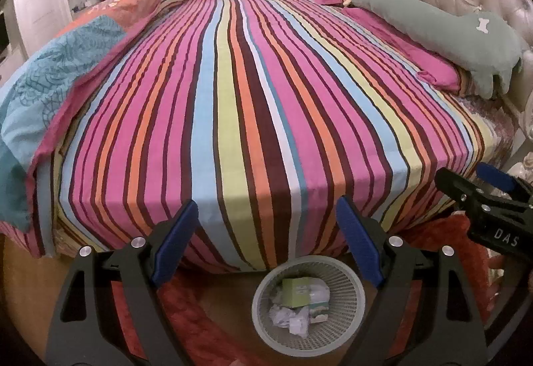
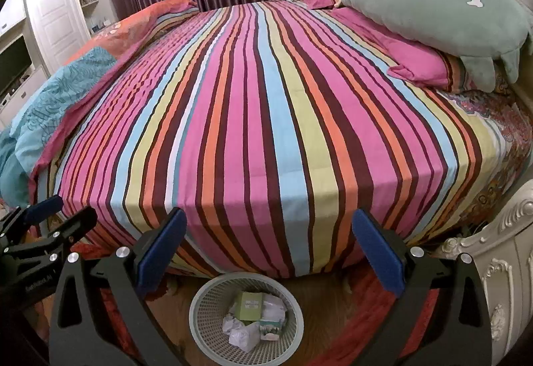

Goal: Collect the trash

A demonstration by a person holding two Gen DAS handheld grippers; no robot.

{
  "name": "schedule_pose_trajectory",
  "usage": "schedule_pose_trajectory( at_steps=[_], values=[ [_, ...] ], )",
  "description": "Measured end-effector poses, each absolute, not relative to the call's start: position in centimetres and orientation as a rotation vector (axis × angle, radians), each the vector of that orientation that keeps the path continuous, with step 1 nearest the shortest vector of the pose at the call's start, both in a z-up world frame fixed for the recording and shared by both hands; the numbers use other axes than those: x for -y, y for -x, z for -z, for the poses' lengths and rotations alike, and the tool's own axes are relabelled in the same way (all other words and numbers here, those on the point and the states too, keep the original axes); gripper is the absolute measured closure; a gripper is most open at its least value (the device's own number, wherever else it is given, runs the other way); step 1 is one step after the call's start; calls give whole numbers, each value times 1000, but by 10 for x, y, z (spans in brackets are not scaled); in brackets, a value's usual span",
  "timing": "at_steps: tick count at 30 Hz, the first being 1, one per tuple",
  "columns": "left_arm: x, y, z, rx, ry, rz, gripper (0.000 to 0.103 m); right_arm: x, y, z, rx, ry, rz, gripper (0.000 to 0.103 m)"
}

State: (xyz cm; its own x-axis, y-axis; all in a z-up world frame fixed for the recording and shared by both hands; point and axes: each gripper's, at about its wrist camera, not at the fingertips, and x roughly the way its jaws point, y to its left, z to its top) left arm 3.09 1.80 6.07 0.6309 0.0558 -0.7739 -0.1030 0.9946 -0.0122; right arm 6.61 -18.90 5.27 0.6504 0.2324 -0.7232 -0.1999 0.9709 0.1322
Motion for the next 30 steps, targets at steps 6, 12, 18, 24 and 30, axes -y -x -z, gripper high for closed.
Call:
schedule_pose_trajectory(
  at_steps=[6,12,18,24,30],
  values=[
    [-23,-31,-66,-868,114,-44,21,188,-65,-55,-819,-38,-247,8],
    [-18,-31,-73,-841,75,-75,21,187,-66,-54,-823,-32,-236,8],
    [-21,-29,-77,-807,118,-68,20,188,-66,-55,-823,-34,-237,8],
    [-21,-29,-79,-798,86,-87,21,189,-67,-55,-823,-36,-235,8],
    [-22,-33,-76,-837,100,-75,20,188,-67,-56,-820,-34,-237,8]
  ],
)
